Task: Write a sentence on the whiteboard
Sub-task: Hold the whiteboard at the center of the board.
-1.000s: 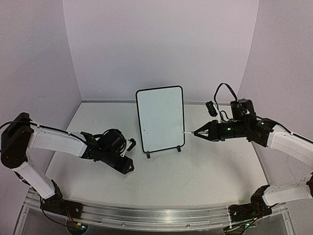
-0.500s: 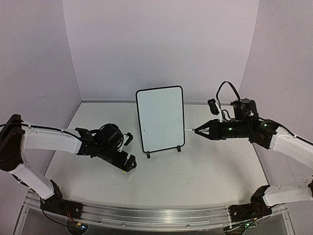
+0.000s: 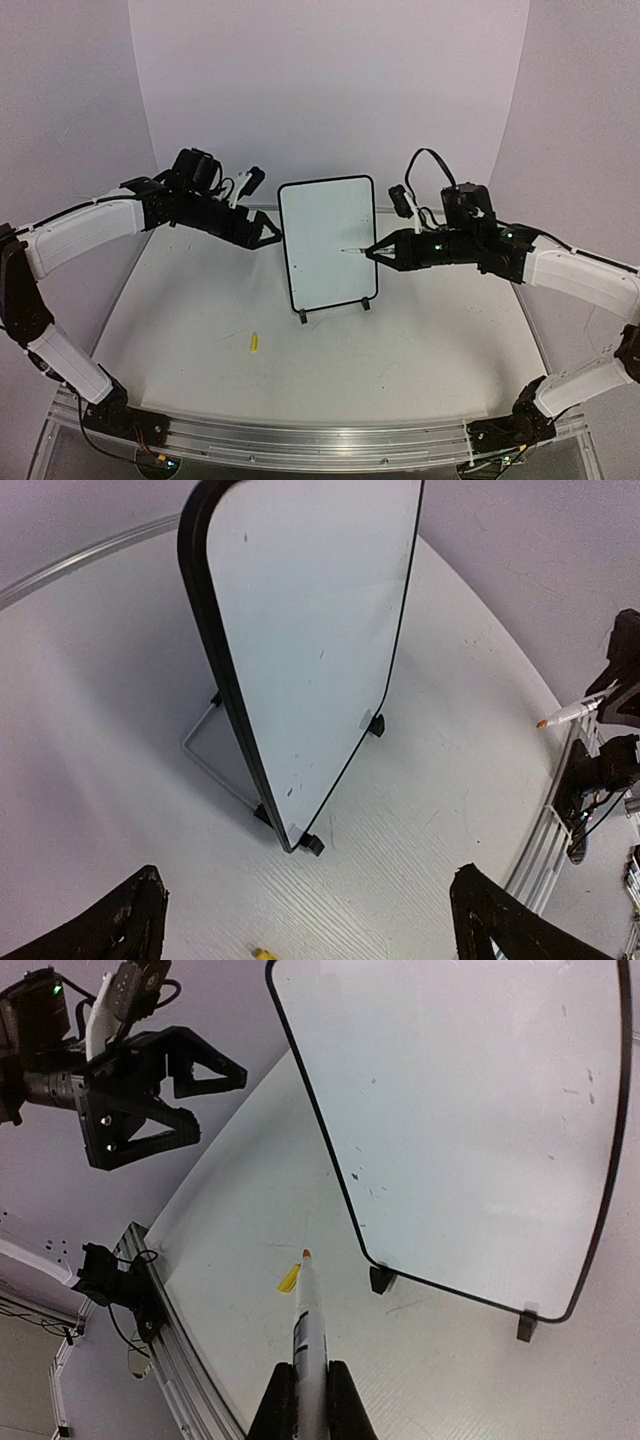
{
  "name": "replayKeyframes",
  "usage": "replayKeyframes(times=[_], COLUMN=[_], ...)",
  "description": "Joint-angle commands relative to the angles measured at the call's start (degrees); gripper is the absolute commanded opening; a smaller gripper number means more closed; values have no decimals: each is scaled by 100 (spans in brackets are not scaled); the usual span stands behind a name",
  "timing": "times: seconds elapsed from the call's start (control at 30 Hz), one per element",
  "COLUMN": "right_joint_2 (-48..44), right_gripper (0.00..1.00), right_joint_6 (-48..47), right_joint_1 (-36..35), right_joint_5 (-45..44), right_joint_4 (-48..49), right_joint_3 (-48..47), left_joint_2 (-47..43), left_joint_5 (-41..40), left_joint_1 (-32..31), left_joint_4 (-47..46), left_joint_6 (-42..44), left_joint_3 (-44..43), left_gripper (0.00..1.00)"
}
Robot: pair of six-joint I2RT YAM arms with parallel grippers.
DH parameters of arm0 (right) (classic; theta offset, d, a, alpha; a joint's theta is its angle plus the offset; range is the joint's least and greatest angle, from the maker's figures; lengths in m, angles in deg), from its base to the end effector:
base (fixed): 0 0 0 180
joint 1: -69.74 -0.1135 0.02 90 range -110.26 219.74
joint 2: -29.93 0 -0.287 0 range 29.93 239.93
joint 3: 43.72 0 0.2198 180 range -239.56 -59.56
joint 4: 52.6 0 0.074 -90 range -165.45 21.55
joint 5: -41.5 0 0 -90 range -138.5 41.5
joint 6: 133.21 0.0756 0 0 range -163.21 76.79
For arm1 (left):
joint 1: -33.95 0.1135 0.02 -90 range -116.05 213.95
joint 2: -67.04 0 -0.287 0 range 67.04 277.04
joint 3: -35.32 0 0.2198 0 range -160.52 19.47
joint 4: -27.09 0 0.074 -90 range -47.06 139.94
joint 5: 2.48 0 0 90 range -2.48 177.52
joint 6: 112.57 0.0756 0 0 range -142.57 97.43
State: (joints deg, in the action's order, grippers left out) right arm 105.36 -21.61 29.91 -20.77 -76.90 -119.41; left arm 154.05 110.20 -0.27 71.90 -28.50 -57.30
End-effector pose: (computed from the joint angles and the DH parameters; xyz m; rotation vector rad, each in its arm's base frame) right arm 0.2050 0.2168 0.3349 -0.6673 2.0278 1.1459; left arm 0.2608 -0.2126 0.3307 0.7785 2.1881 -0.8123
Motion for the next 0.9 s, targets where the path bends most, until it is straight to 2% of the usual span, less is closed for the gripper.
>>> replayKeyframes(times=[0.0, 0.33, 0.63, 0.87], right_joint_2=[547, 1643, 2257, 2597], right_gripper=[0, 0, 0, 0], right_joint_6=[-267, -319, -390, -394], right_joint_1=[-166, -175, -175, -175], right_joint_5=[-249, -237, 71, 207], right_joint_4=[331, 362, 353, 352], right_joint_3=[-821, -2012, -2722, -3019], left_joint_2=[469, 1047, 1666, 1871], left_joint_5=[902, 2131, 2071, 1963], left_joint_1=[294, 740, 732, 729], left_joint_4=[-94, -848, -580, -408], left_joint_6=[385, 576, 985, 1129], left_joint_3=[-442, -727, -1299, -1428], left_gripper=[92, 78, 65, 50])
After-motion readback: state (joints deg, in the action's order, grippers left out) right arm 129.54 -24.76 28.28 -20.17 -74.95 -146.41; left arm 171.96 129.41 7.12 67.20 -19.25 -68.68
